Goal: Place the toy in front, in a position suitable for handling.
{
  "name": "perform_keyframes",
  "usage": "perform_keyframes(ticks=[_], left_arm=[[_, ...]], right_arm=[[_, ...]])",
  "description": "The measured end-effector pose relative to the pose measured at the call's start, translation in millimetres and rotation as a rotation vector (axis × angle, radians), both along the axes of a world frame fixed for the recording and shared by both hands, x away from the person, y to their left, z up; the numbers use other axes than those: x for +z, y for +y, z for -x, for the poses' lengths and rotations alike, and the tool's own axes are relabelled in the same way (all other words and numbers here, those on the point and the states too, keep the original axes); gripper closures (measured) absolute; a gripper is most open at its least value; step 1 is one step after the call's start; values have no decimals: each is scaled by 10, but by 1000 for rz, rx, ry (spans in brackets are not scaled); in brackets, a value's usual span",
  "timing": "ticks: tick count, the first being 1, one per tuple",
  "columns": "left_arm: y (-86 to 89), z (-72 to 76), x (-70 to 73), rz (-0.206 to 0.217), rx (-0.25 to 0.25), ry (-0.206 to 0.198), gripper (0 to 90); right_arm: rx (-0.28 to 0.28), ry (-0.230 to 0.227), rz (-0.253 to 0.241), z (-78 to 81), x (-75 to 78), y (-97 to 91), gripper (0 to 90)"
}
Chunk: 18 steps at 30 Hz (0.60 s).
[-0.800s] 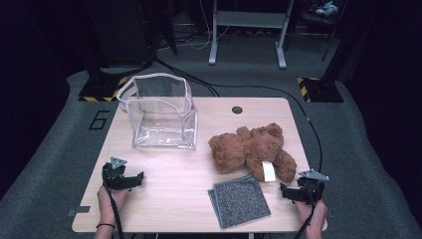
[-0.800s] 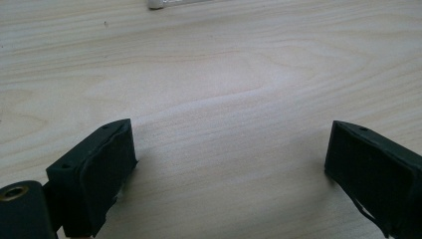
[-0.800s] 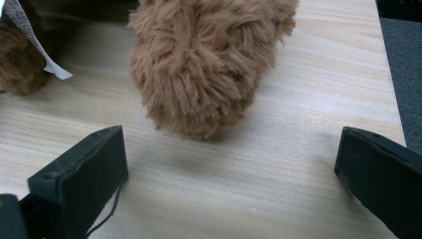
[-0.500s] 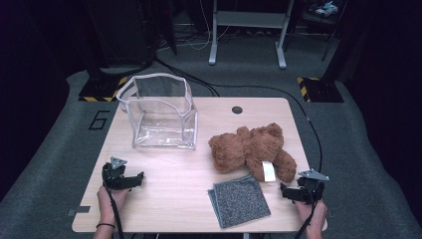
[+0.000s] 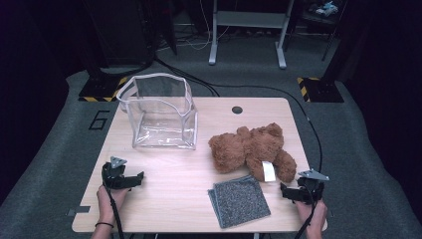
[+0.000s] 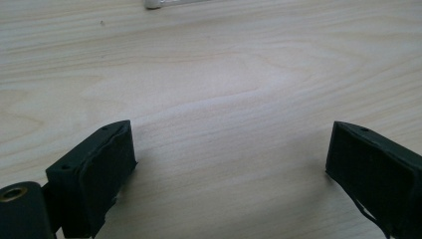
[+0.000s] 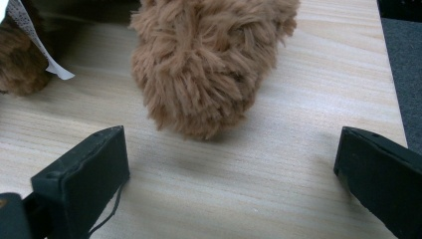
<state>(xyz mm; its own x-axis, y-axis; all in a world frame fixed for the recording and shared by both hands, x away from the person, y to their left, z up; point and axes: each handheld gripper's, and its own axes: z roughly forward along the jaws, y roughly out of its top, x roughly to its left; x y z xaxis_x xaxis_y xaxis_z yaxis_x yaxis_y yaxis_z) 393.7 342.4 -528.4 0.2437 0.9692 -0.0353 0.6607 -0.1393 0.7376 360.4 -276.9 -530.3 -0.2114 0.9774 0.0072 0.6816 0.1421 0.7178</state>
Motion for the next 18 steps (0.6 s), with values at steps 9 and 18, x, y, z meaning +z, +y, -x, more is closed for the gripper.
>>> perform_keyframes(ticks=[9,18], left_arm=[[-9,-145,317,32,-26,-62,67],[-14,-403,568,54,-43,-77,63]], right_arm=[[0,0,1,1,0,0,3],[0,-2,0,1,-1,1,4]])
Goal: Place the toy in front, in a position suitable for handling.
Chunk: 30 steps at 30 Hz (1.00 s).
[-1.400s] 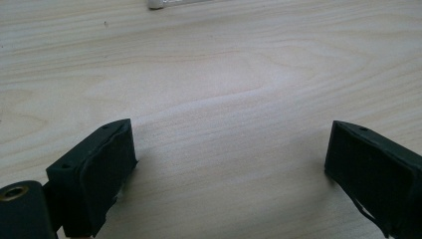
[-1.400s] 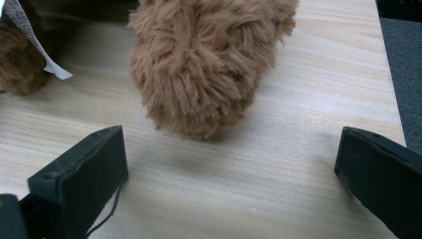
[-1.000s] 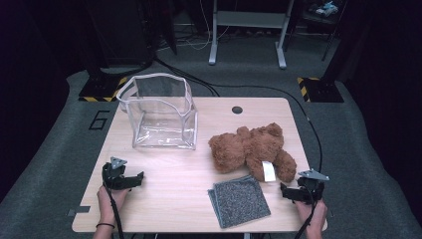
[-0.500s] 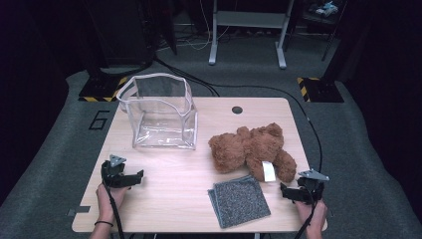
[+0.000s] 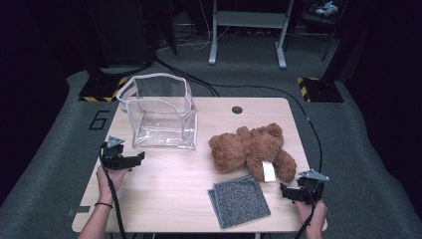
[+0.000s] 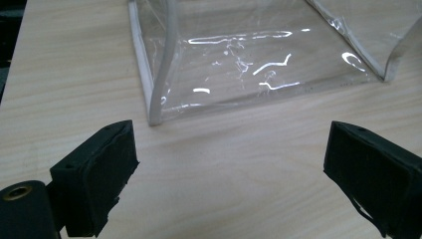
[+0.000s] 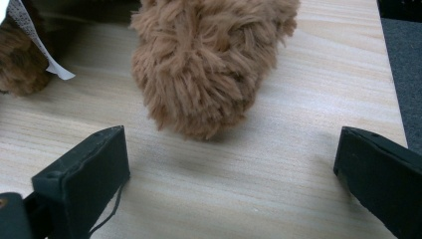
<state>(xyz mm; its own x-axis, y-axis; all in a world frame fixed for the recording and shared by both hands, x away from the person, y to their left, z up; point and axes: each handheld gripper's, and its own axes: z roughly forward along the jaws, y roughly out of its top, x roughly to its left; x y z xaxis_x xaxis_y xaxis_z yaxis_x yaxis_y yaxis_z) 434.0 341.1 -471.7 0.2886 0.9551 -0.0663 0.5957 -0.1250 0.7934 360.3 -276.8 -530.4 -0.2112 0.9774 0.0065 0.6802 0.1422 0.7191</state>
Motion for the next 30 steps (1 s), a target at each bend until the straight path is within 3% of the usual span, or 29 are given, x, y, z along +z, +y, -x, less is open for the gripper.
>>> perform_keyframes(ticks=[8,14,21,24,26,27,30], left_arm=[[43,-239,130,22,0,5,58],[79,-409,221,27,4,-19,111],[108,-602,350,17,34,-55,244],[115,-725,428,22,60,-72,352],[113,-748,440,32,67,-65,385],[108,-785,448,40,67,-73,455],[81,-809,435,13,90,-88,576]], right_arm=[[1,1,0,-1,1,-1,4],[1,1,0,-1,1,-1,4],[0,1,0,0,1,0,5],[1,0,0,-1,0,0,5],[0,0,-1,0,0,0,6],[-1,0,1,1,1,0,7],[-2,0,1,1,2,0,7]])
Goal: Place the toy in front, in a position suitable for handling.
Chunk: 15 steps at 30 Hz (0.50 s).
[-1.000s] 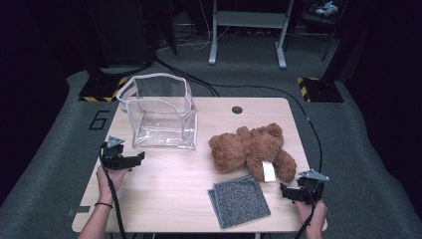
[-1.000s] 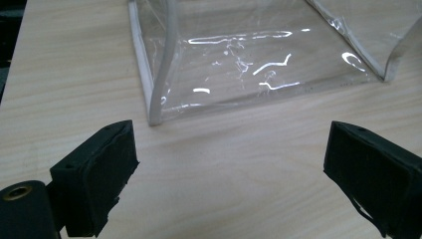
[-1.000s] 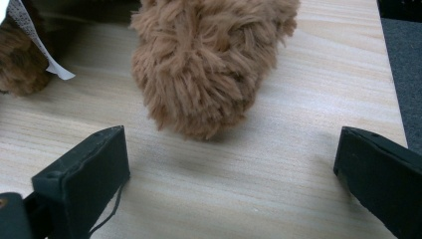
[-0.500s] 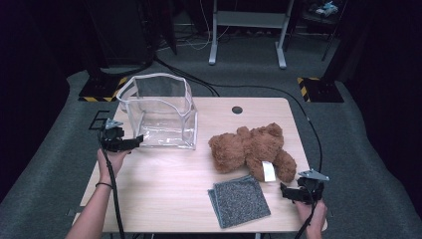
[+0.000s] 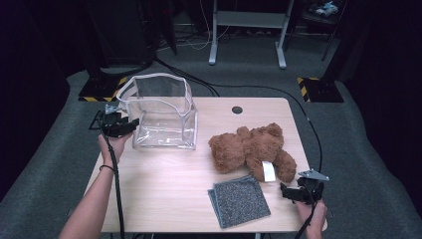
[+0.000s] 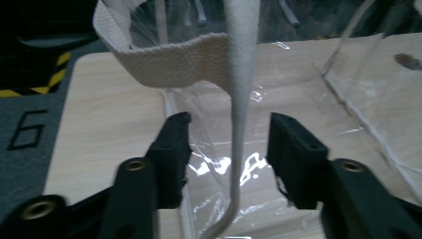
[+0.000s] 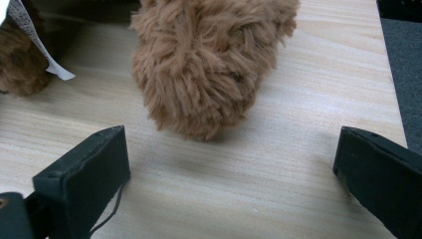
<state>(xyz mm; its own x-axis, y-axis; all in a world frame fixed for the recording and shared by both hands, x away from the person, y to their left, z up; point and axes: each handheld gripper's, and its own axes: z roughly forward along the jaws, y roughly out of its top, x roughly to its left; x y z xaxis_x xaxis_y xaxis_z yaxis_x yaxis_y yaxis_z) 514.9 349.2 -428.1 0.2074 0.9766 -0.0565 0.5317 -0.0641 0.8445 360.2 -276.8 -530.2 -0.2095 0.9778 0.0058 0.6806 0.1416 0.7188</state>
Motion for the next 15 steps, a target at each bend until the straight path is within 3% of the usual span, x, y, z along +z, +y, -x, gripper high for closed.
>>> perform_keyframes(ticks=[1,2,5,6,7,13,15], left_arm=[[-12,-15,-16,-6,4,3,576],[-25,-33,-42,-3,0,12,658],[-50,-48,-59,-3,-5,5,763],[-86,-60,-60,-33,14,-8,798],[-86,-60,-60,-33,14,-8,825],[-103,-97,-77,-51,53,-25,869],[-89,-118,-73,-29,65,-19,870]], right_arm=[[0,-1,0,0,0,0,7],[0,-1,-1,0,-1,0,7],[0,0,0,0,0,0,8],[0,0,0,0,0,-1,7],[0,0,0,0,0,-1,7],[0,-1,0,0,0,-1,8],[0,-1,0,0,-1,-1,8]])
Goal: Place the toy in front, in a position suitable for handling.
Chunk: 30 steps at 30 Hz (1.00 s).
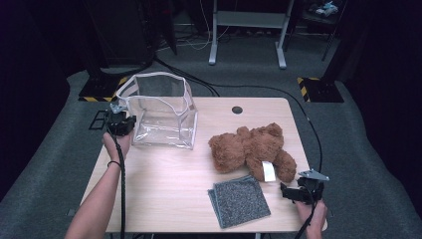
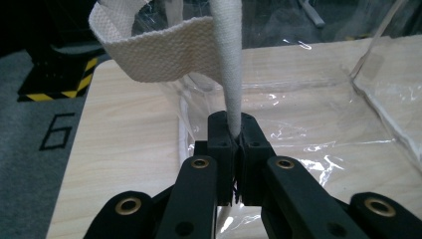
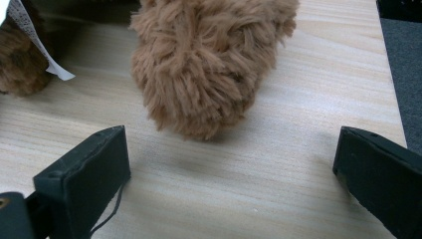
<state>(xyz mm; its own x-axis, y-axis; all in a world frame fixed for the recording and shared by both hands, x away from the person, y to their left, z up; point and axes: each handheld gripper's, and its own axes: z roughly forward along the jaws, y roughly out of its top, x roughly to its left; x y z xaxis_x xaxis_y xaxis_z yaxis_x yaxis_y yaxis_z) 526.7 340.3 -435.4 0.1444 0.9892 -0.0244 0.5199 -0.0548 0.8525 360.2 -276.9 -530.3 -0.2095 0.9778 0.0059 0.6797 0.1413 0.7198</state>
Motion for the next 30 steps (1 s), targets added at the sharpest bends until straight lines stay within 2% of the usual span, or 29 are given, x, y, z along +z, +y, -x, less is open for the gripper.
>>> perform_keyframes(ticks=[5,6,10,16,18,21,22,24,25,26,27,29,30], left_arm=[[66,-75,6,22,39,7,871],[83,-85,0,8,47,6,871],[102,-95,-5,5,53,-1,872],[221,-172,6,34,101,16,872],[237,-181,2,19,105,10,872],[280,-195,3,25,112,13,872],[310,-207,8,39,127,21,871],[345,-220,9,35,135,22,871],[352,-222,8,49,146,24,871],[379,-228,11,35,135,25,871],[386,-224,13,44,137,27,869],[393,-202,18,54,142,24,821],[393,-202,18,54,142,24,726]], right_arm=[[-1,0,0,0,0,0,8],[-1,1,0,0,1,0,9],[-1,0,0,0,0,0,9],[-1,0,0,1,0,0,10],[-1,0,0,0,1,0,10],[-5,2,-3,3,1,4,10],[-3,2,-2,2,1,3,10],[-5,2,-3,3,1,4,10],[-5,2,-3,3,1,4,11],[-5,2,-3,4,1,4,11],[-5,2,-3,4,1,4,11],[-5,2,-3,4,1,4,11],[-5,2,-3,4,1,4,11]])
